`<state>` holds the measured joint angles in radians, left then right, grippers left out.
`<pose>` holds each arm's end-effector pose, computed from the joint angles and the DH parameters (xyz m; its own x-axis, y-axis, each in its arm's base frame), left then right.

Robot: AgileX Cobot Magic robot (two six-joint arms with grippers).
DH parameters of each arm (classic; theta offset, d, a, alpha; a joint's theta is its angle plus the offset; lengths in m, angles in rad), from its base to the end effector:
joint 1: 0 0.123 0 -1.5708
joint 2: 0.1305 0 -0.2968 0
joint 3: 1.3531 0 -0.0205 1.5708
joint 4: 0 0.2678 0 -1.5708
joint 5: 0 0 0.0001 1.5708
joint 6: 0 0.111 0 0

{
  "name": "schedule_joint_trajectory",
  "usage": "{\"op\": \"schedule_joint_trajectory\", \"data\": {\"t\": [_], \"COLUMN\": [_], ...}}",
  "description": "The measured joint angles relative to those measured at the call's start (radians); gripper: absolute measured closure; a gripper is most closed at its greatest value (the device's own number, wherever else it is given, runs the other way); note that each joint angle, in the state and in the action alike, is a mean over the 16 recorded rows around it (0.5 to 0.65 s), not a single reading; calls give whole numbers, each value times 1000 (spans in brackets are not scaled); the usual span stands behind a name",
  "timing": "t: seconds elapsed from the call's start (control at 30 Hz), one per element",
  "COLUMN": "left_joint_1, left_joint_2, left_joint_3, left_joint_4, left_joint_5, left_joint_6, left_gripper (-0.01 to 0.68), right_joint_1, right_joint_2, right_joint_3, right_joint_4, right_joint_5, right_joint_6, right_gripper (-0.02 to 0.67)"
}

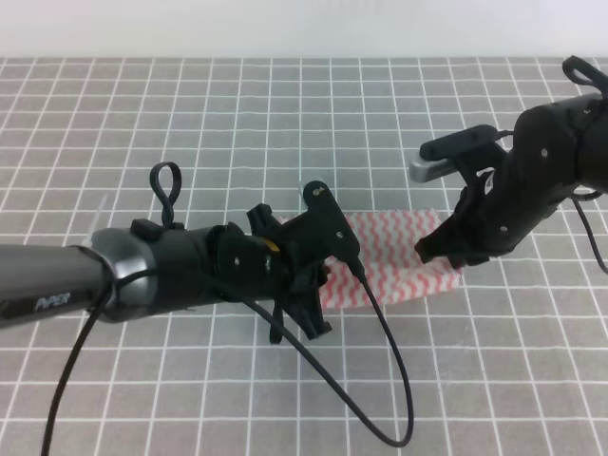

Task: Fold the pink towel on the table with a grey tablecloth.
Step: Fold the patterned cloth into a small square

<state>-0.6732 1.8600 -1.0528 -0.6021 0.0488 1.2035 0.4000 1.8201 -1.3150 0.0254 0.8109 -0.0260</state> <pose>0.3234 -0.2619 0.1564 -0.0823 0.7896 -0.6081 0.8317 0.3906 0.3947 0.3679 0.1577 0.2041 -0.8643 -0.3746 -0.3357 -0.4024 0.9153 0.0145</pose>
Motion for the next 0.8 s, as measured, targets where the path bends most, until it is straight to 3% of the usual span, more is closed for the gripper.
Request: {"op": "schedule_joint_trajectory", "data": {"t": [0.8], "left_joint_1": [12], "left_joint_2": [42], "left_joint_3": [-43], "left_joint_4": [3], "left_joint_5": [-33], "left_joint_6": [-9], "left_gripper": [673], "right_joint_1": [-3], "right_joint_2": [29], "right_joint_3": [-1], "right_joint_4": [-2], "right_joint_5": [-83], "right_joint_6": [2], "right_gripper": [651]}}
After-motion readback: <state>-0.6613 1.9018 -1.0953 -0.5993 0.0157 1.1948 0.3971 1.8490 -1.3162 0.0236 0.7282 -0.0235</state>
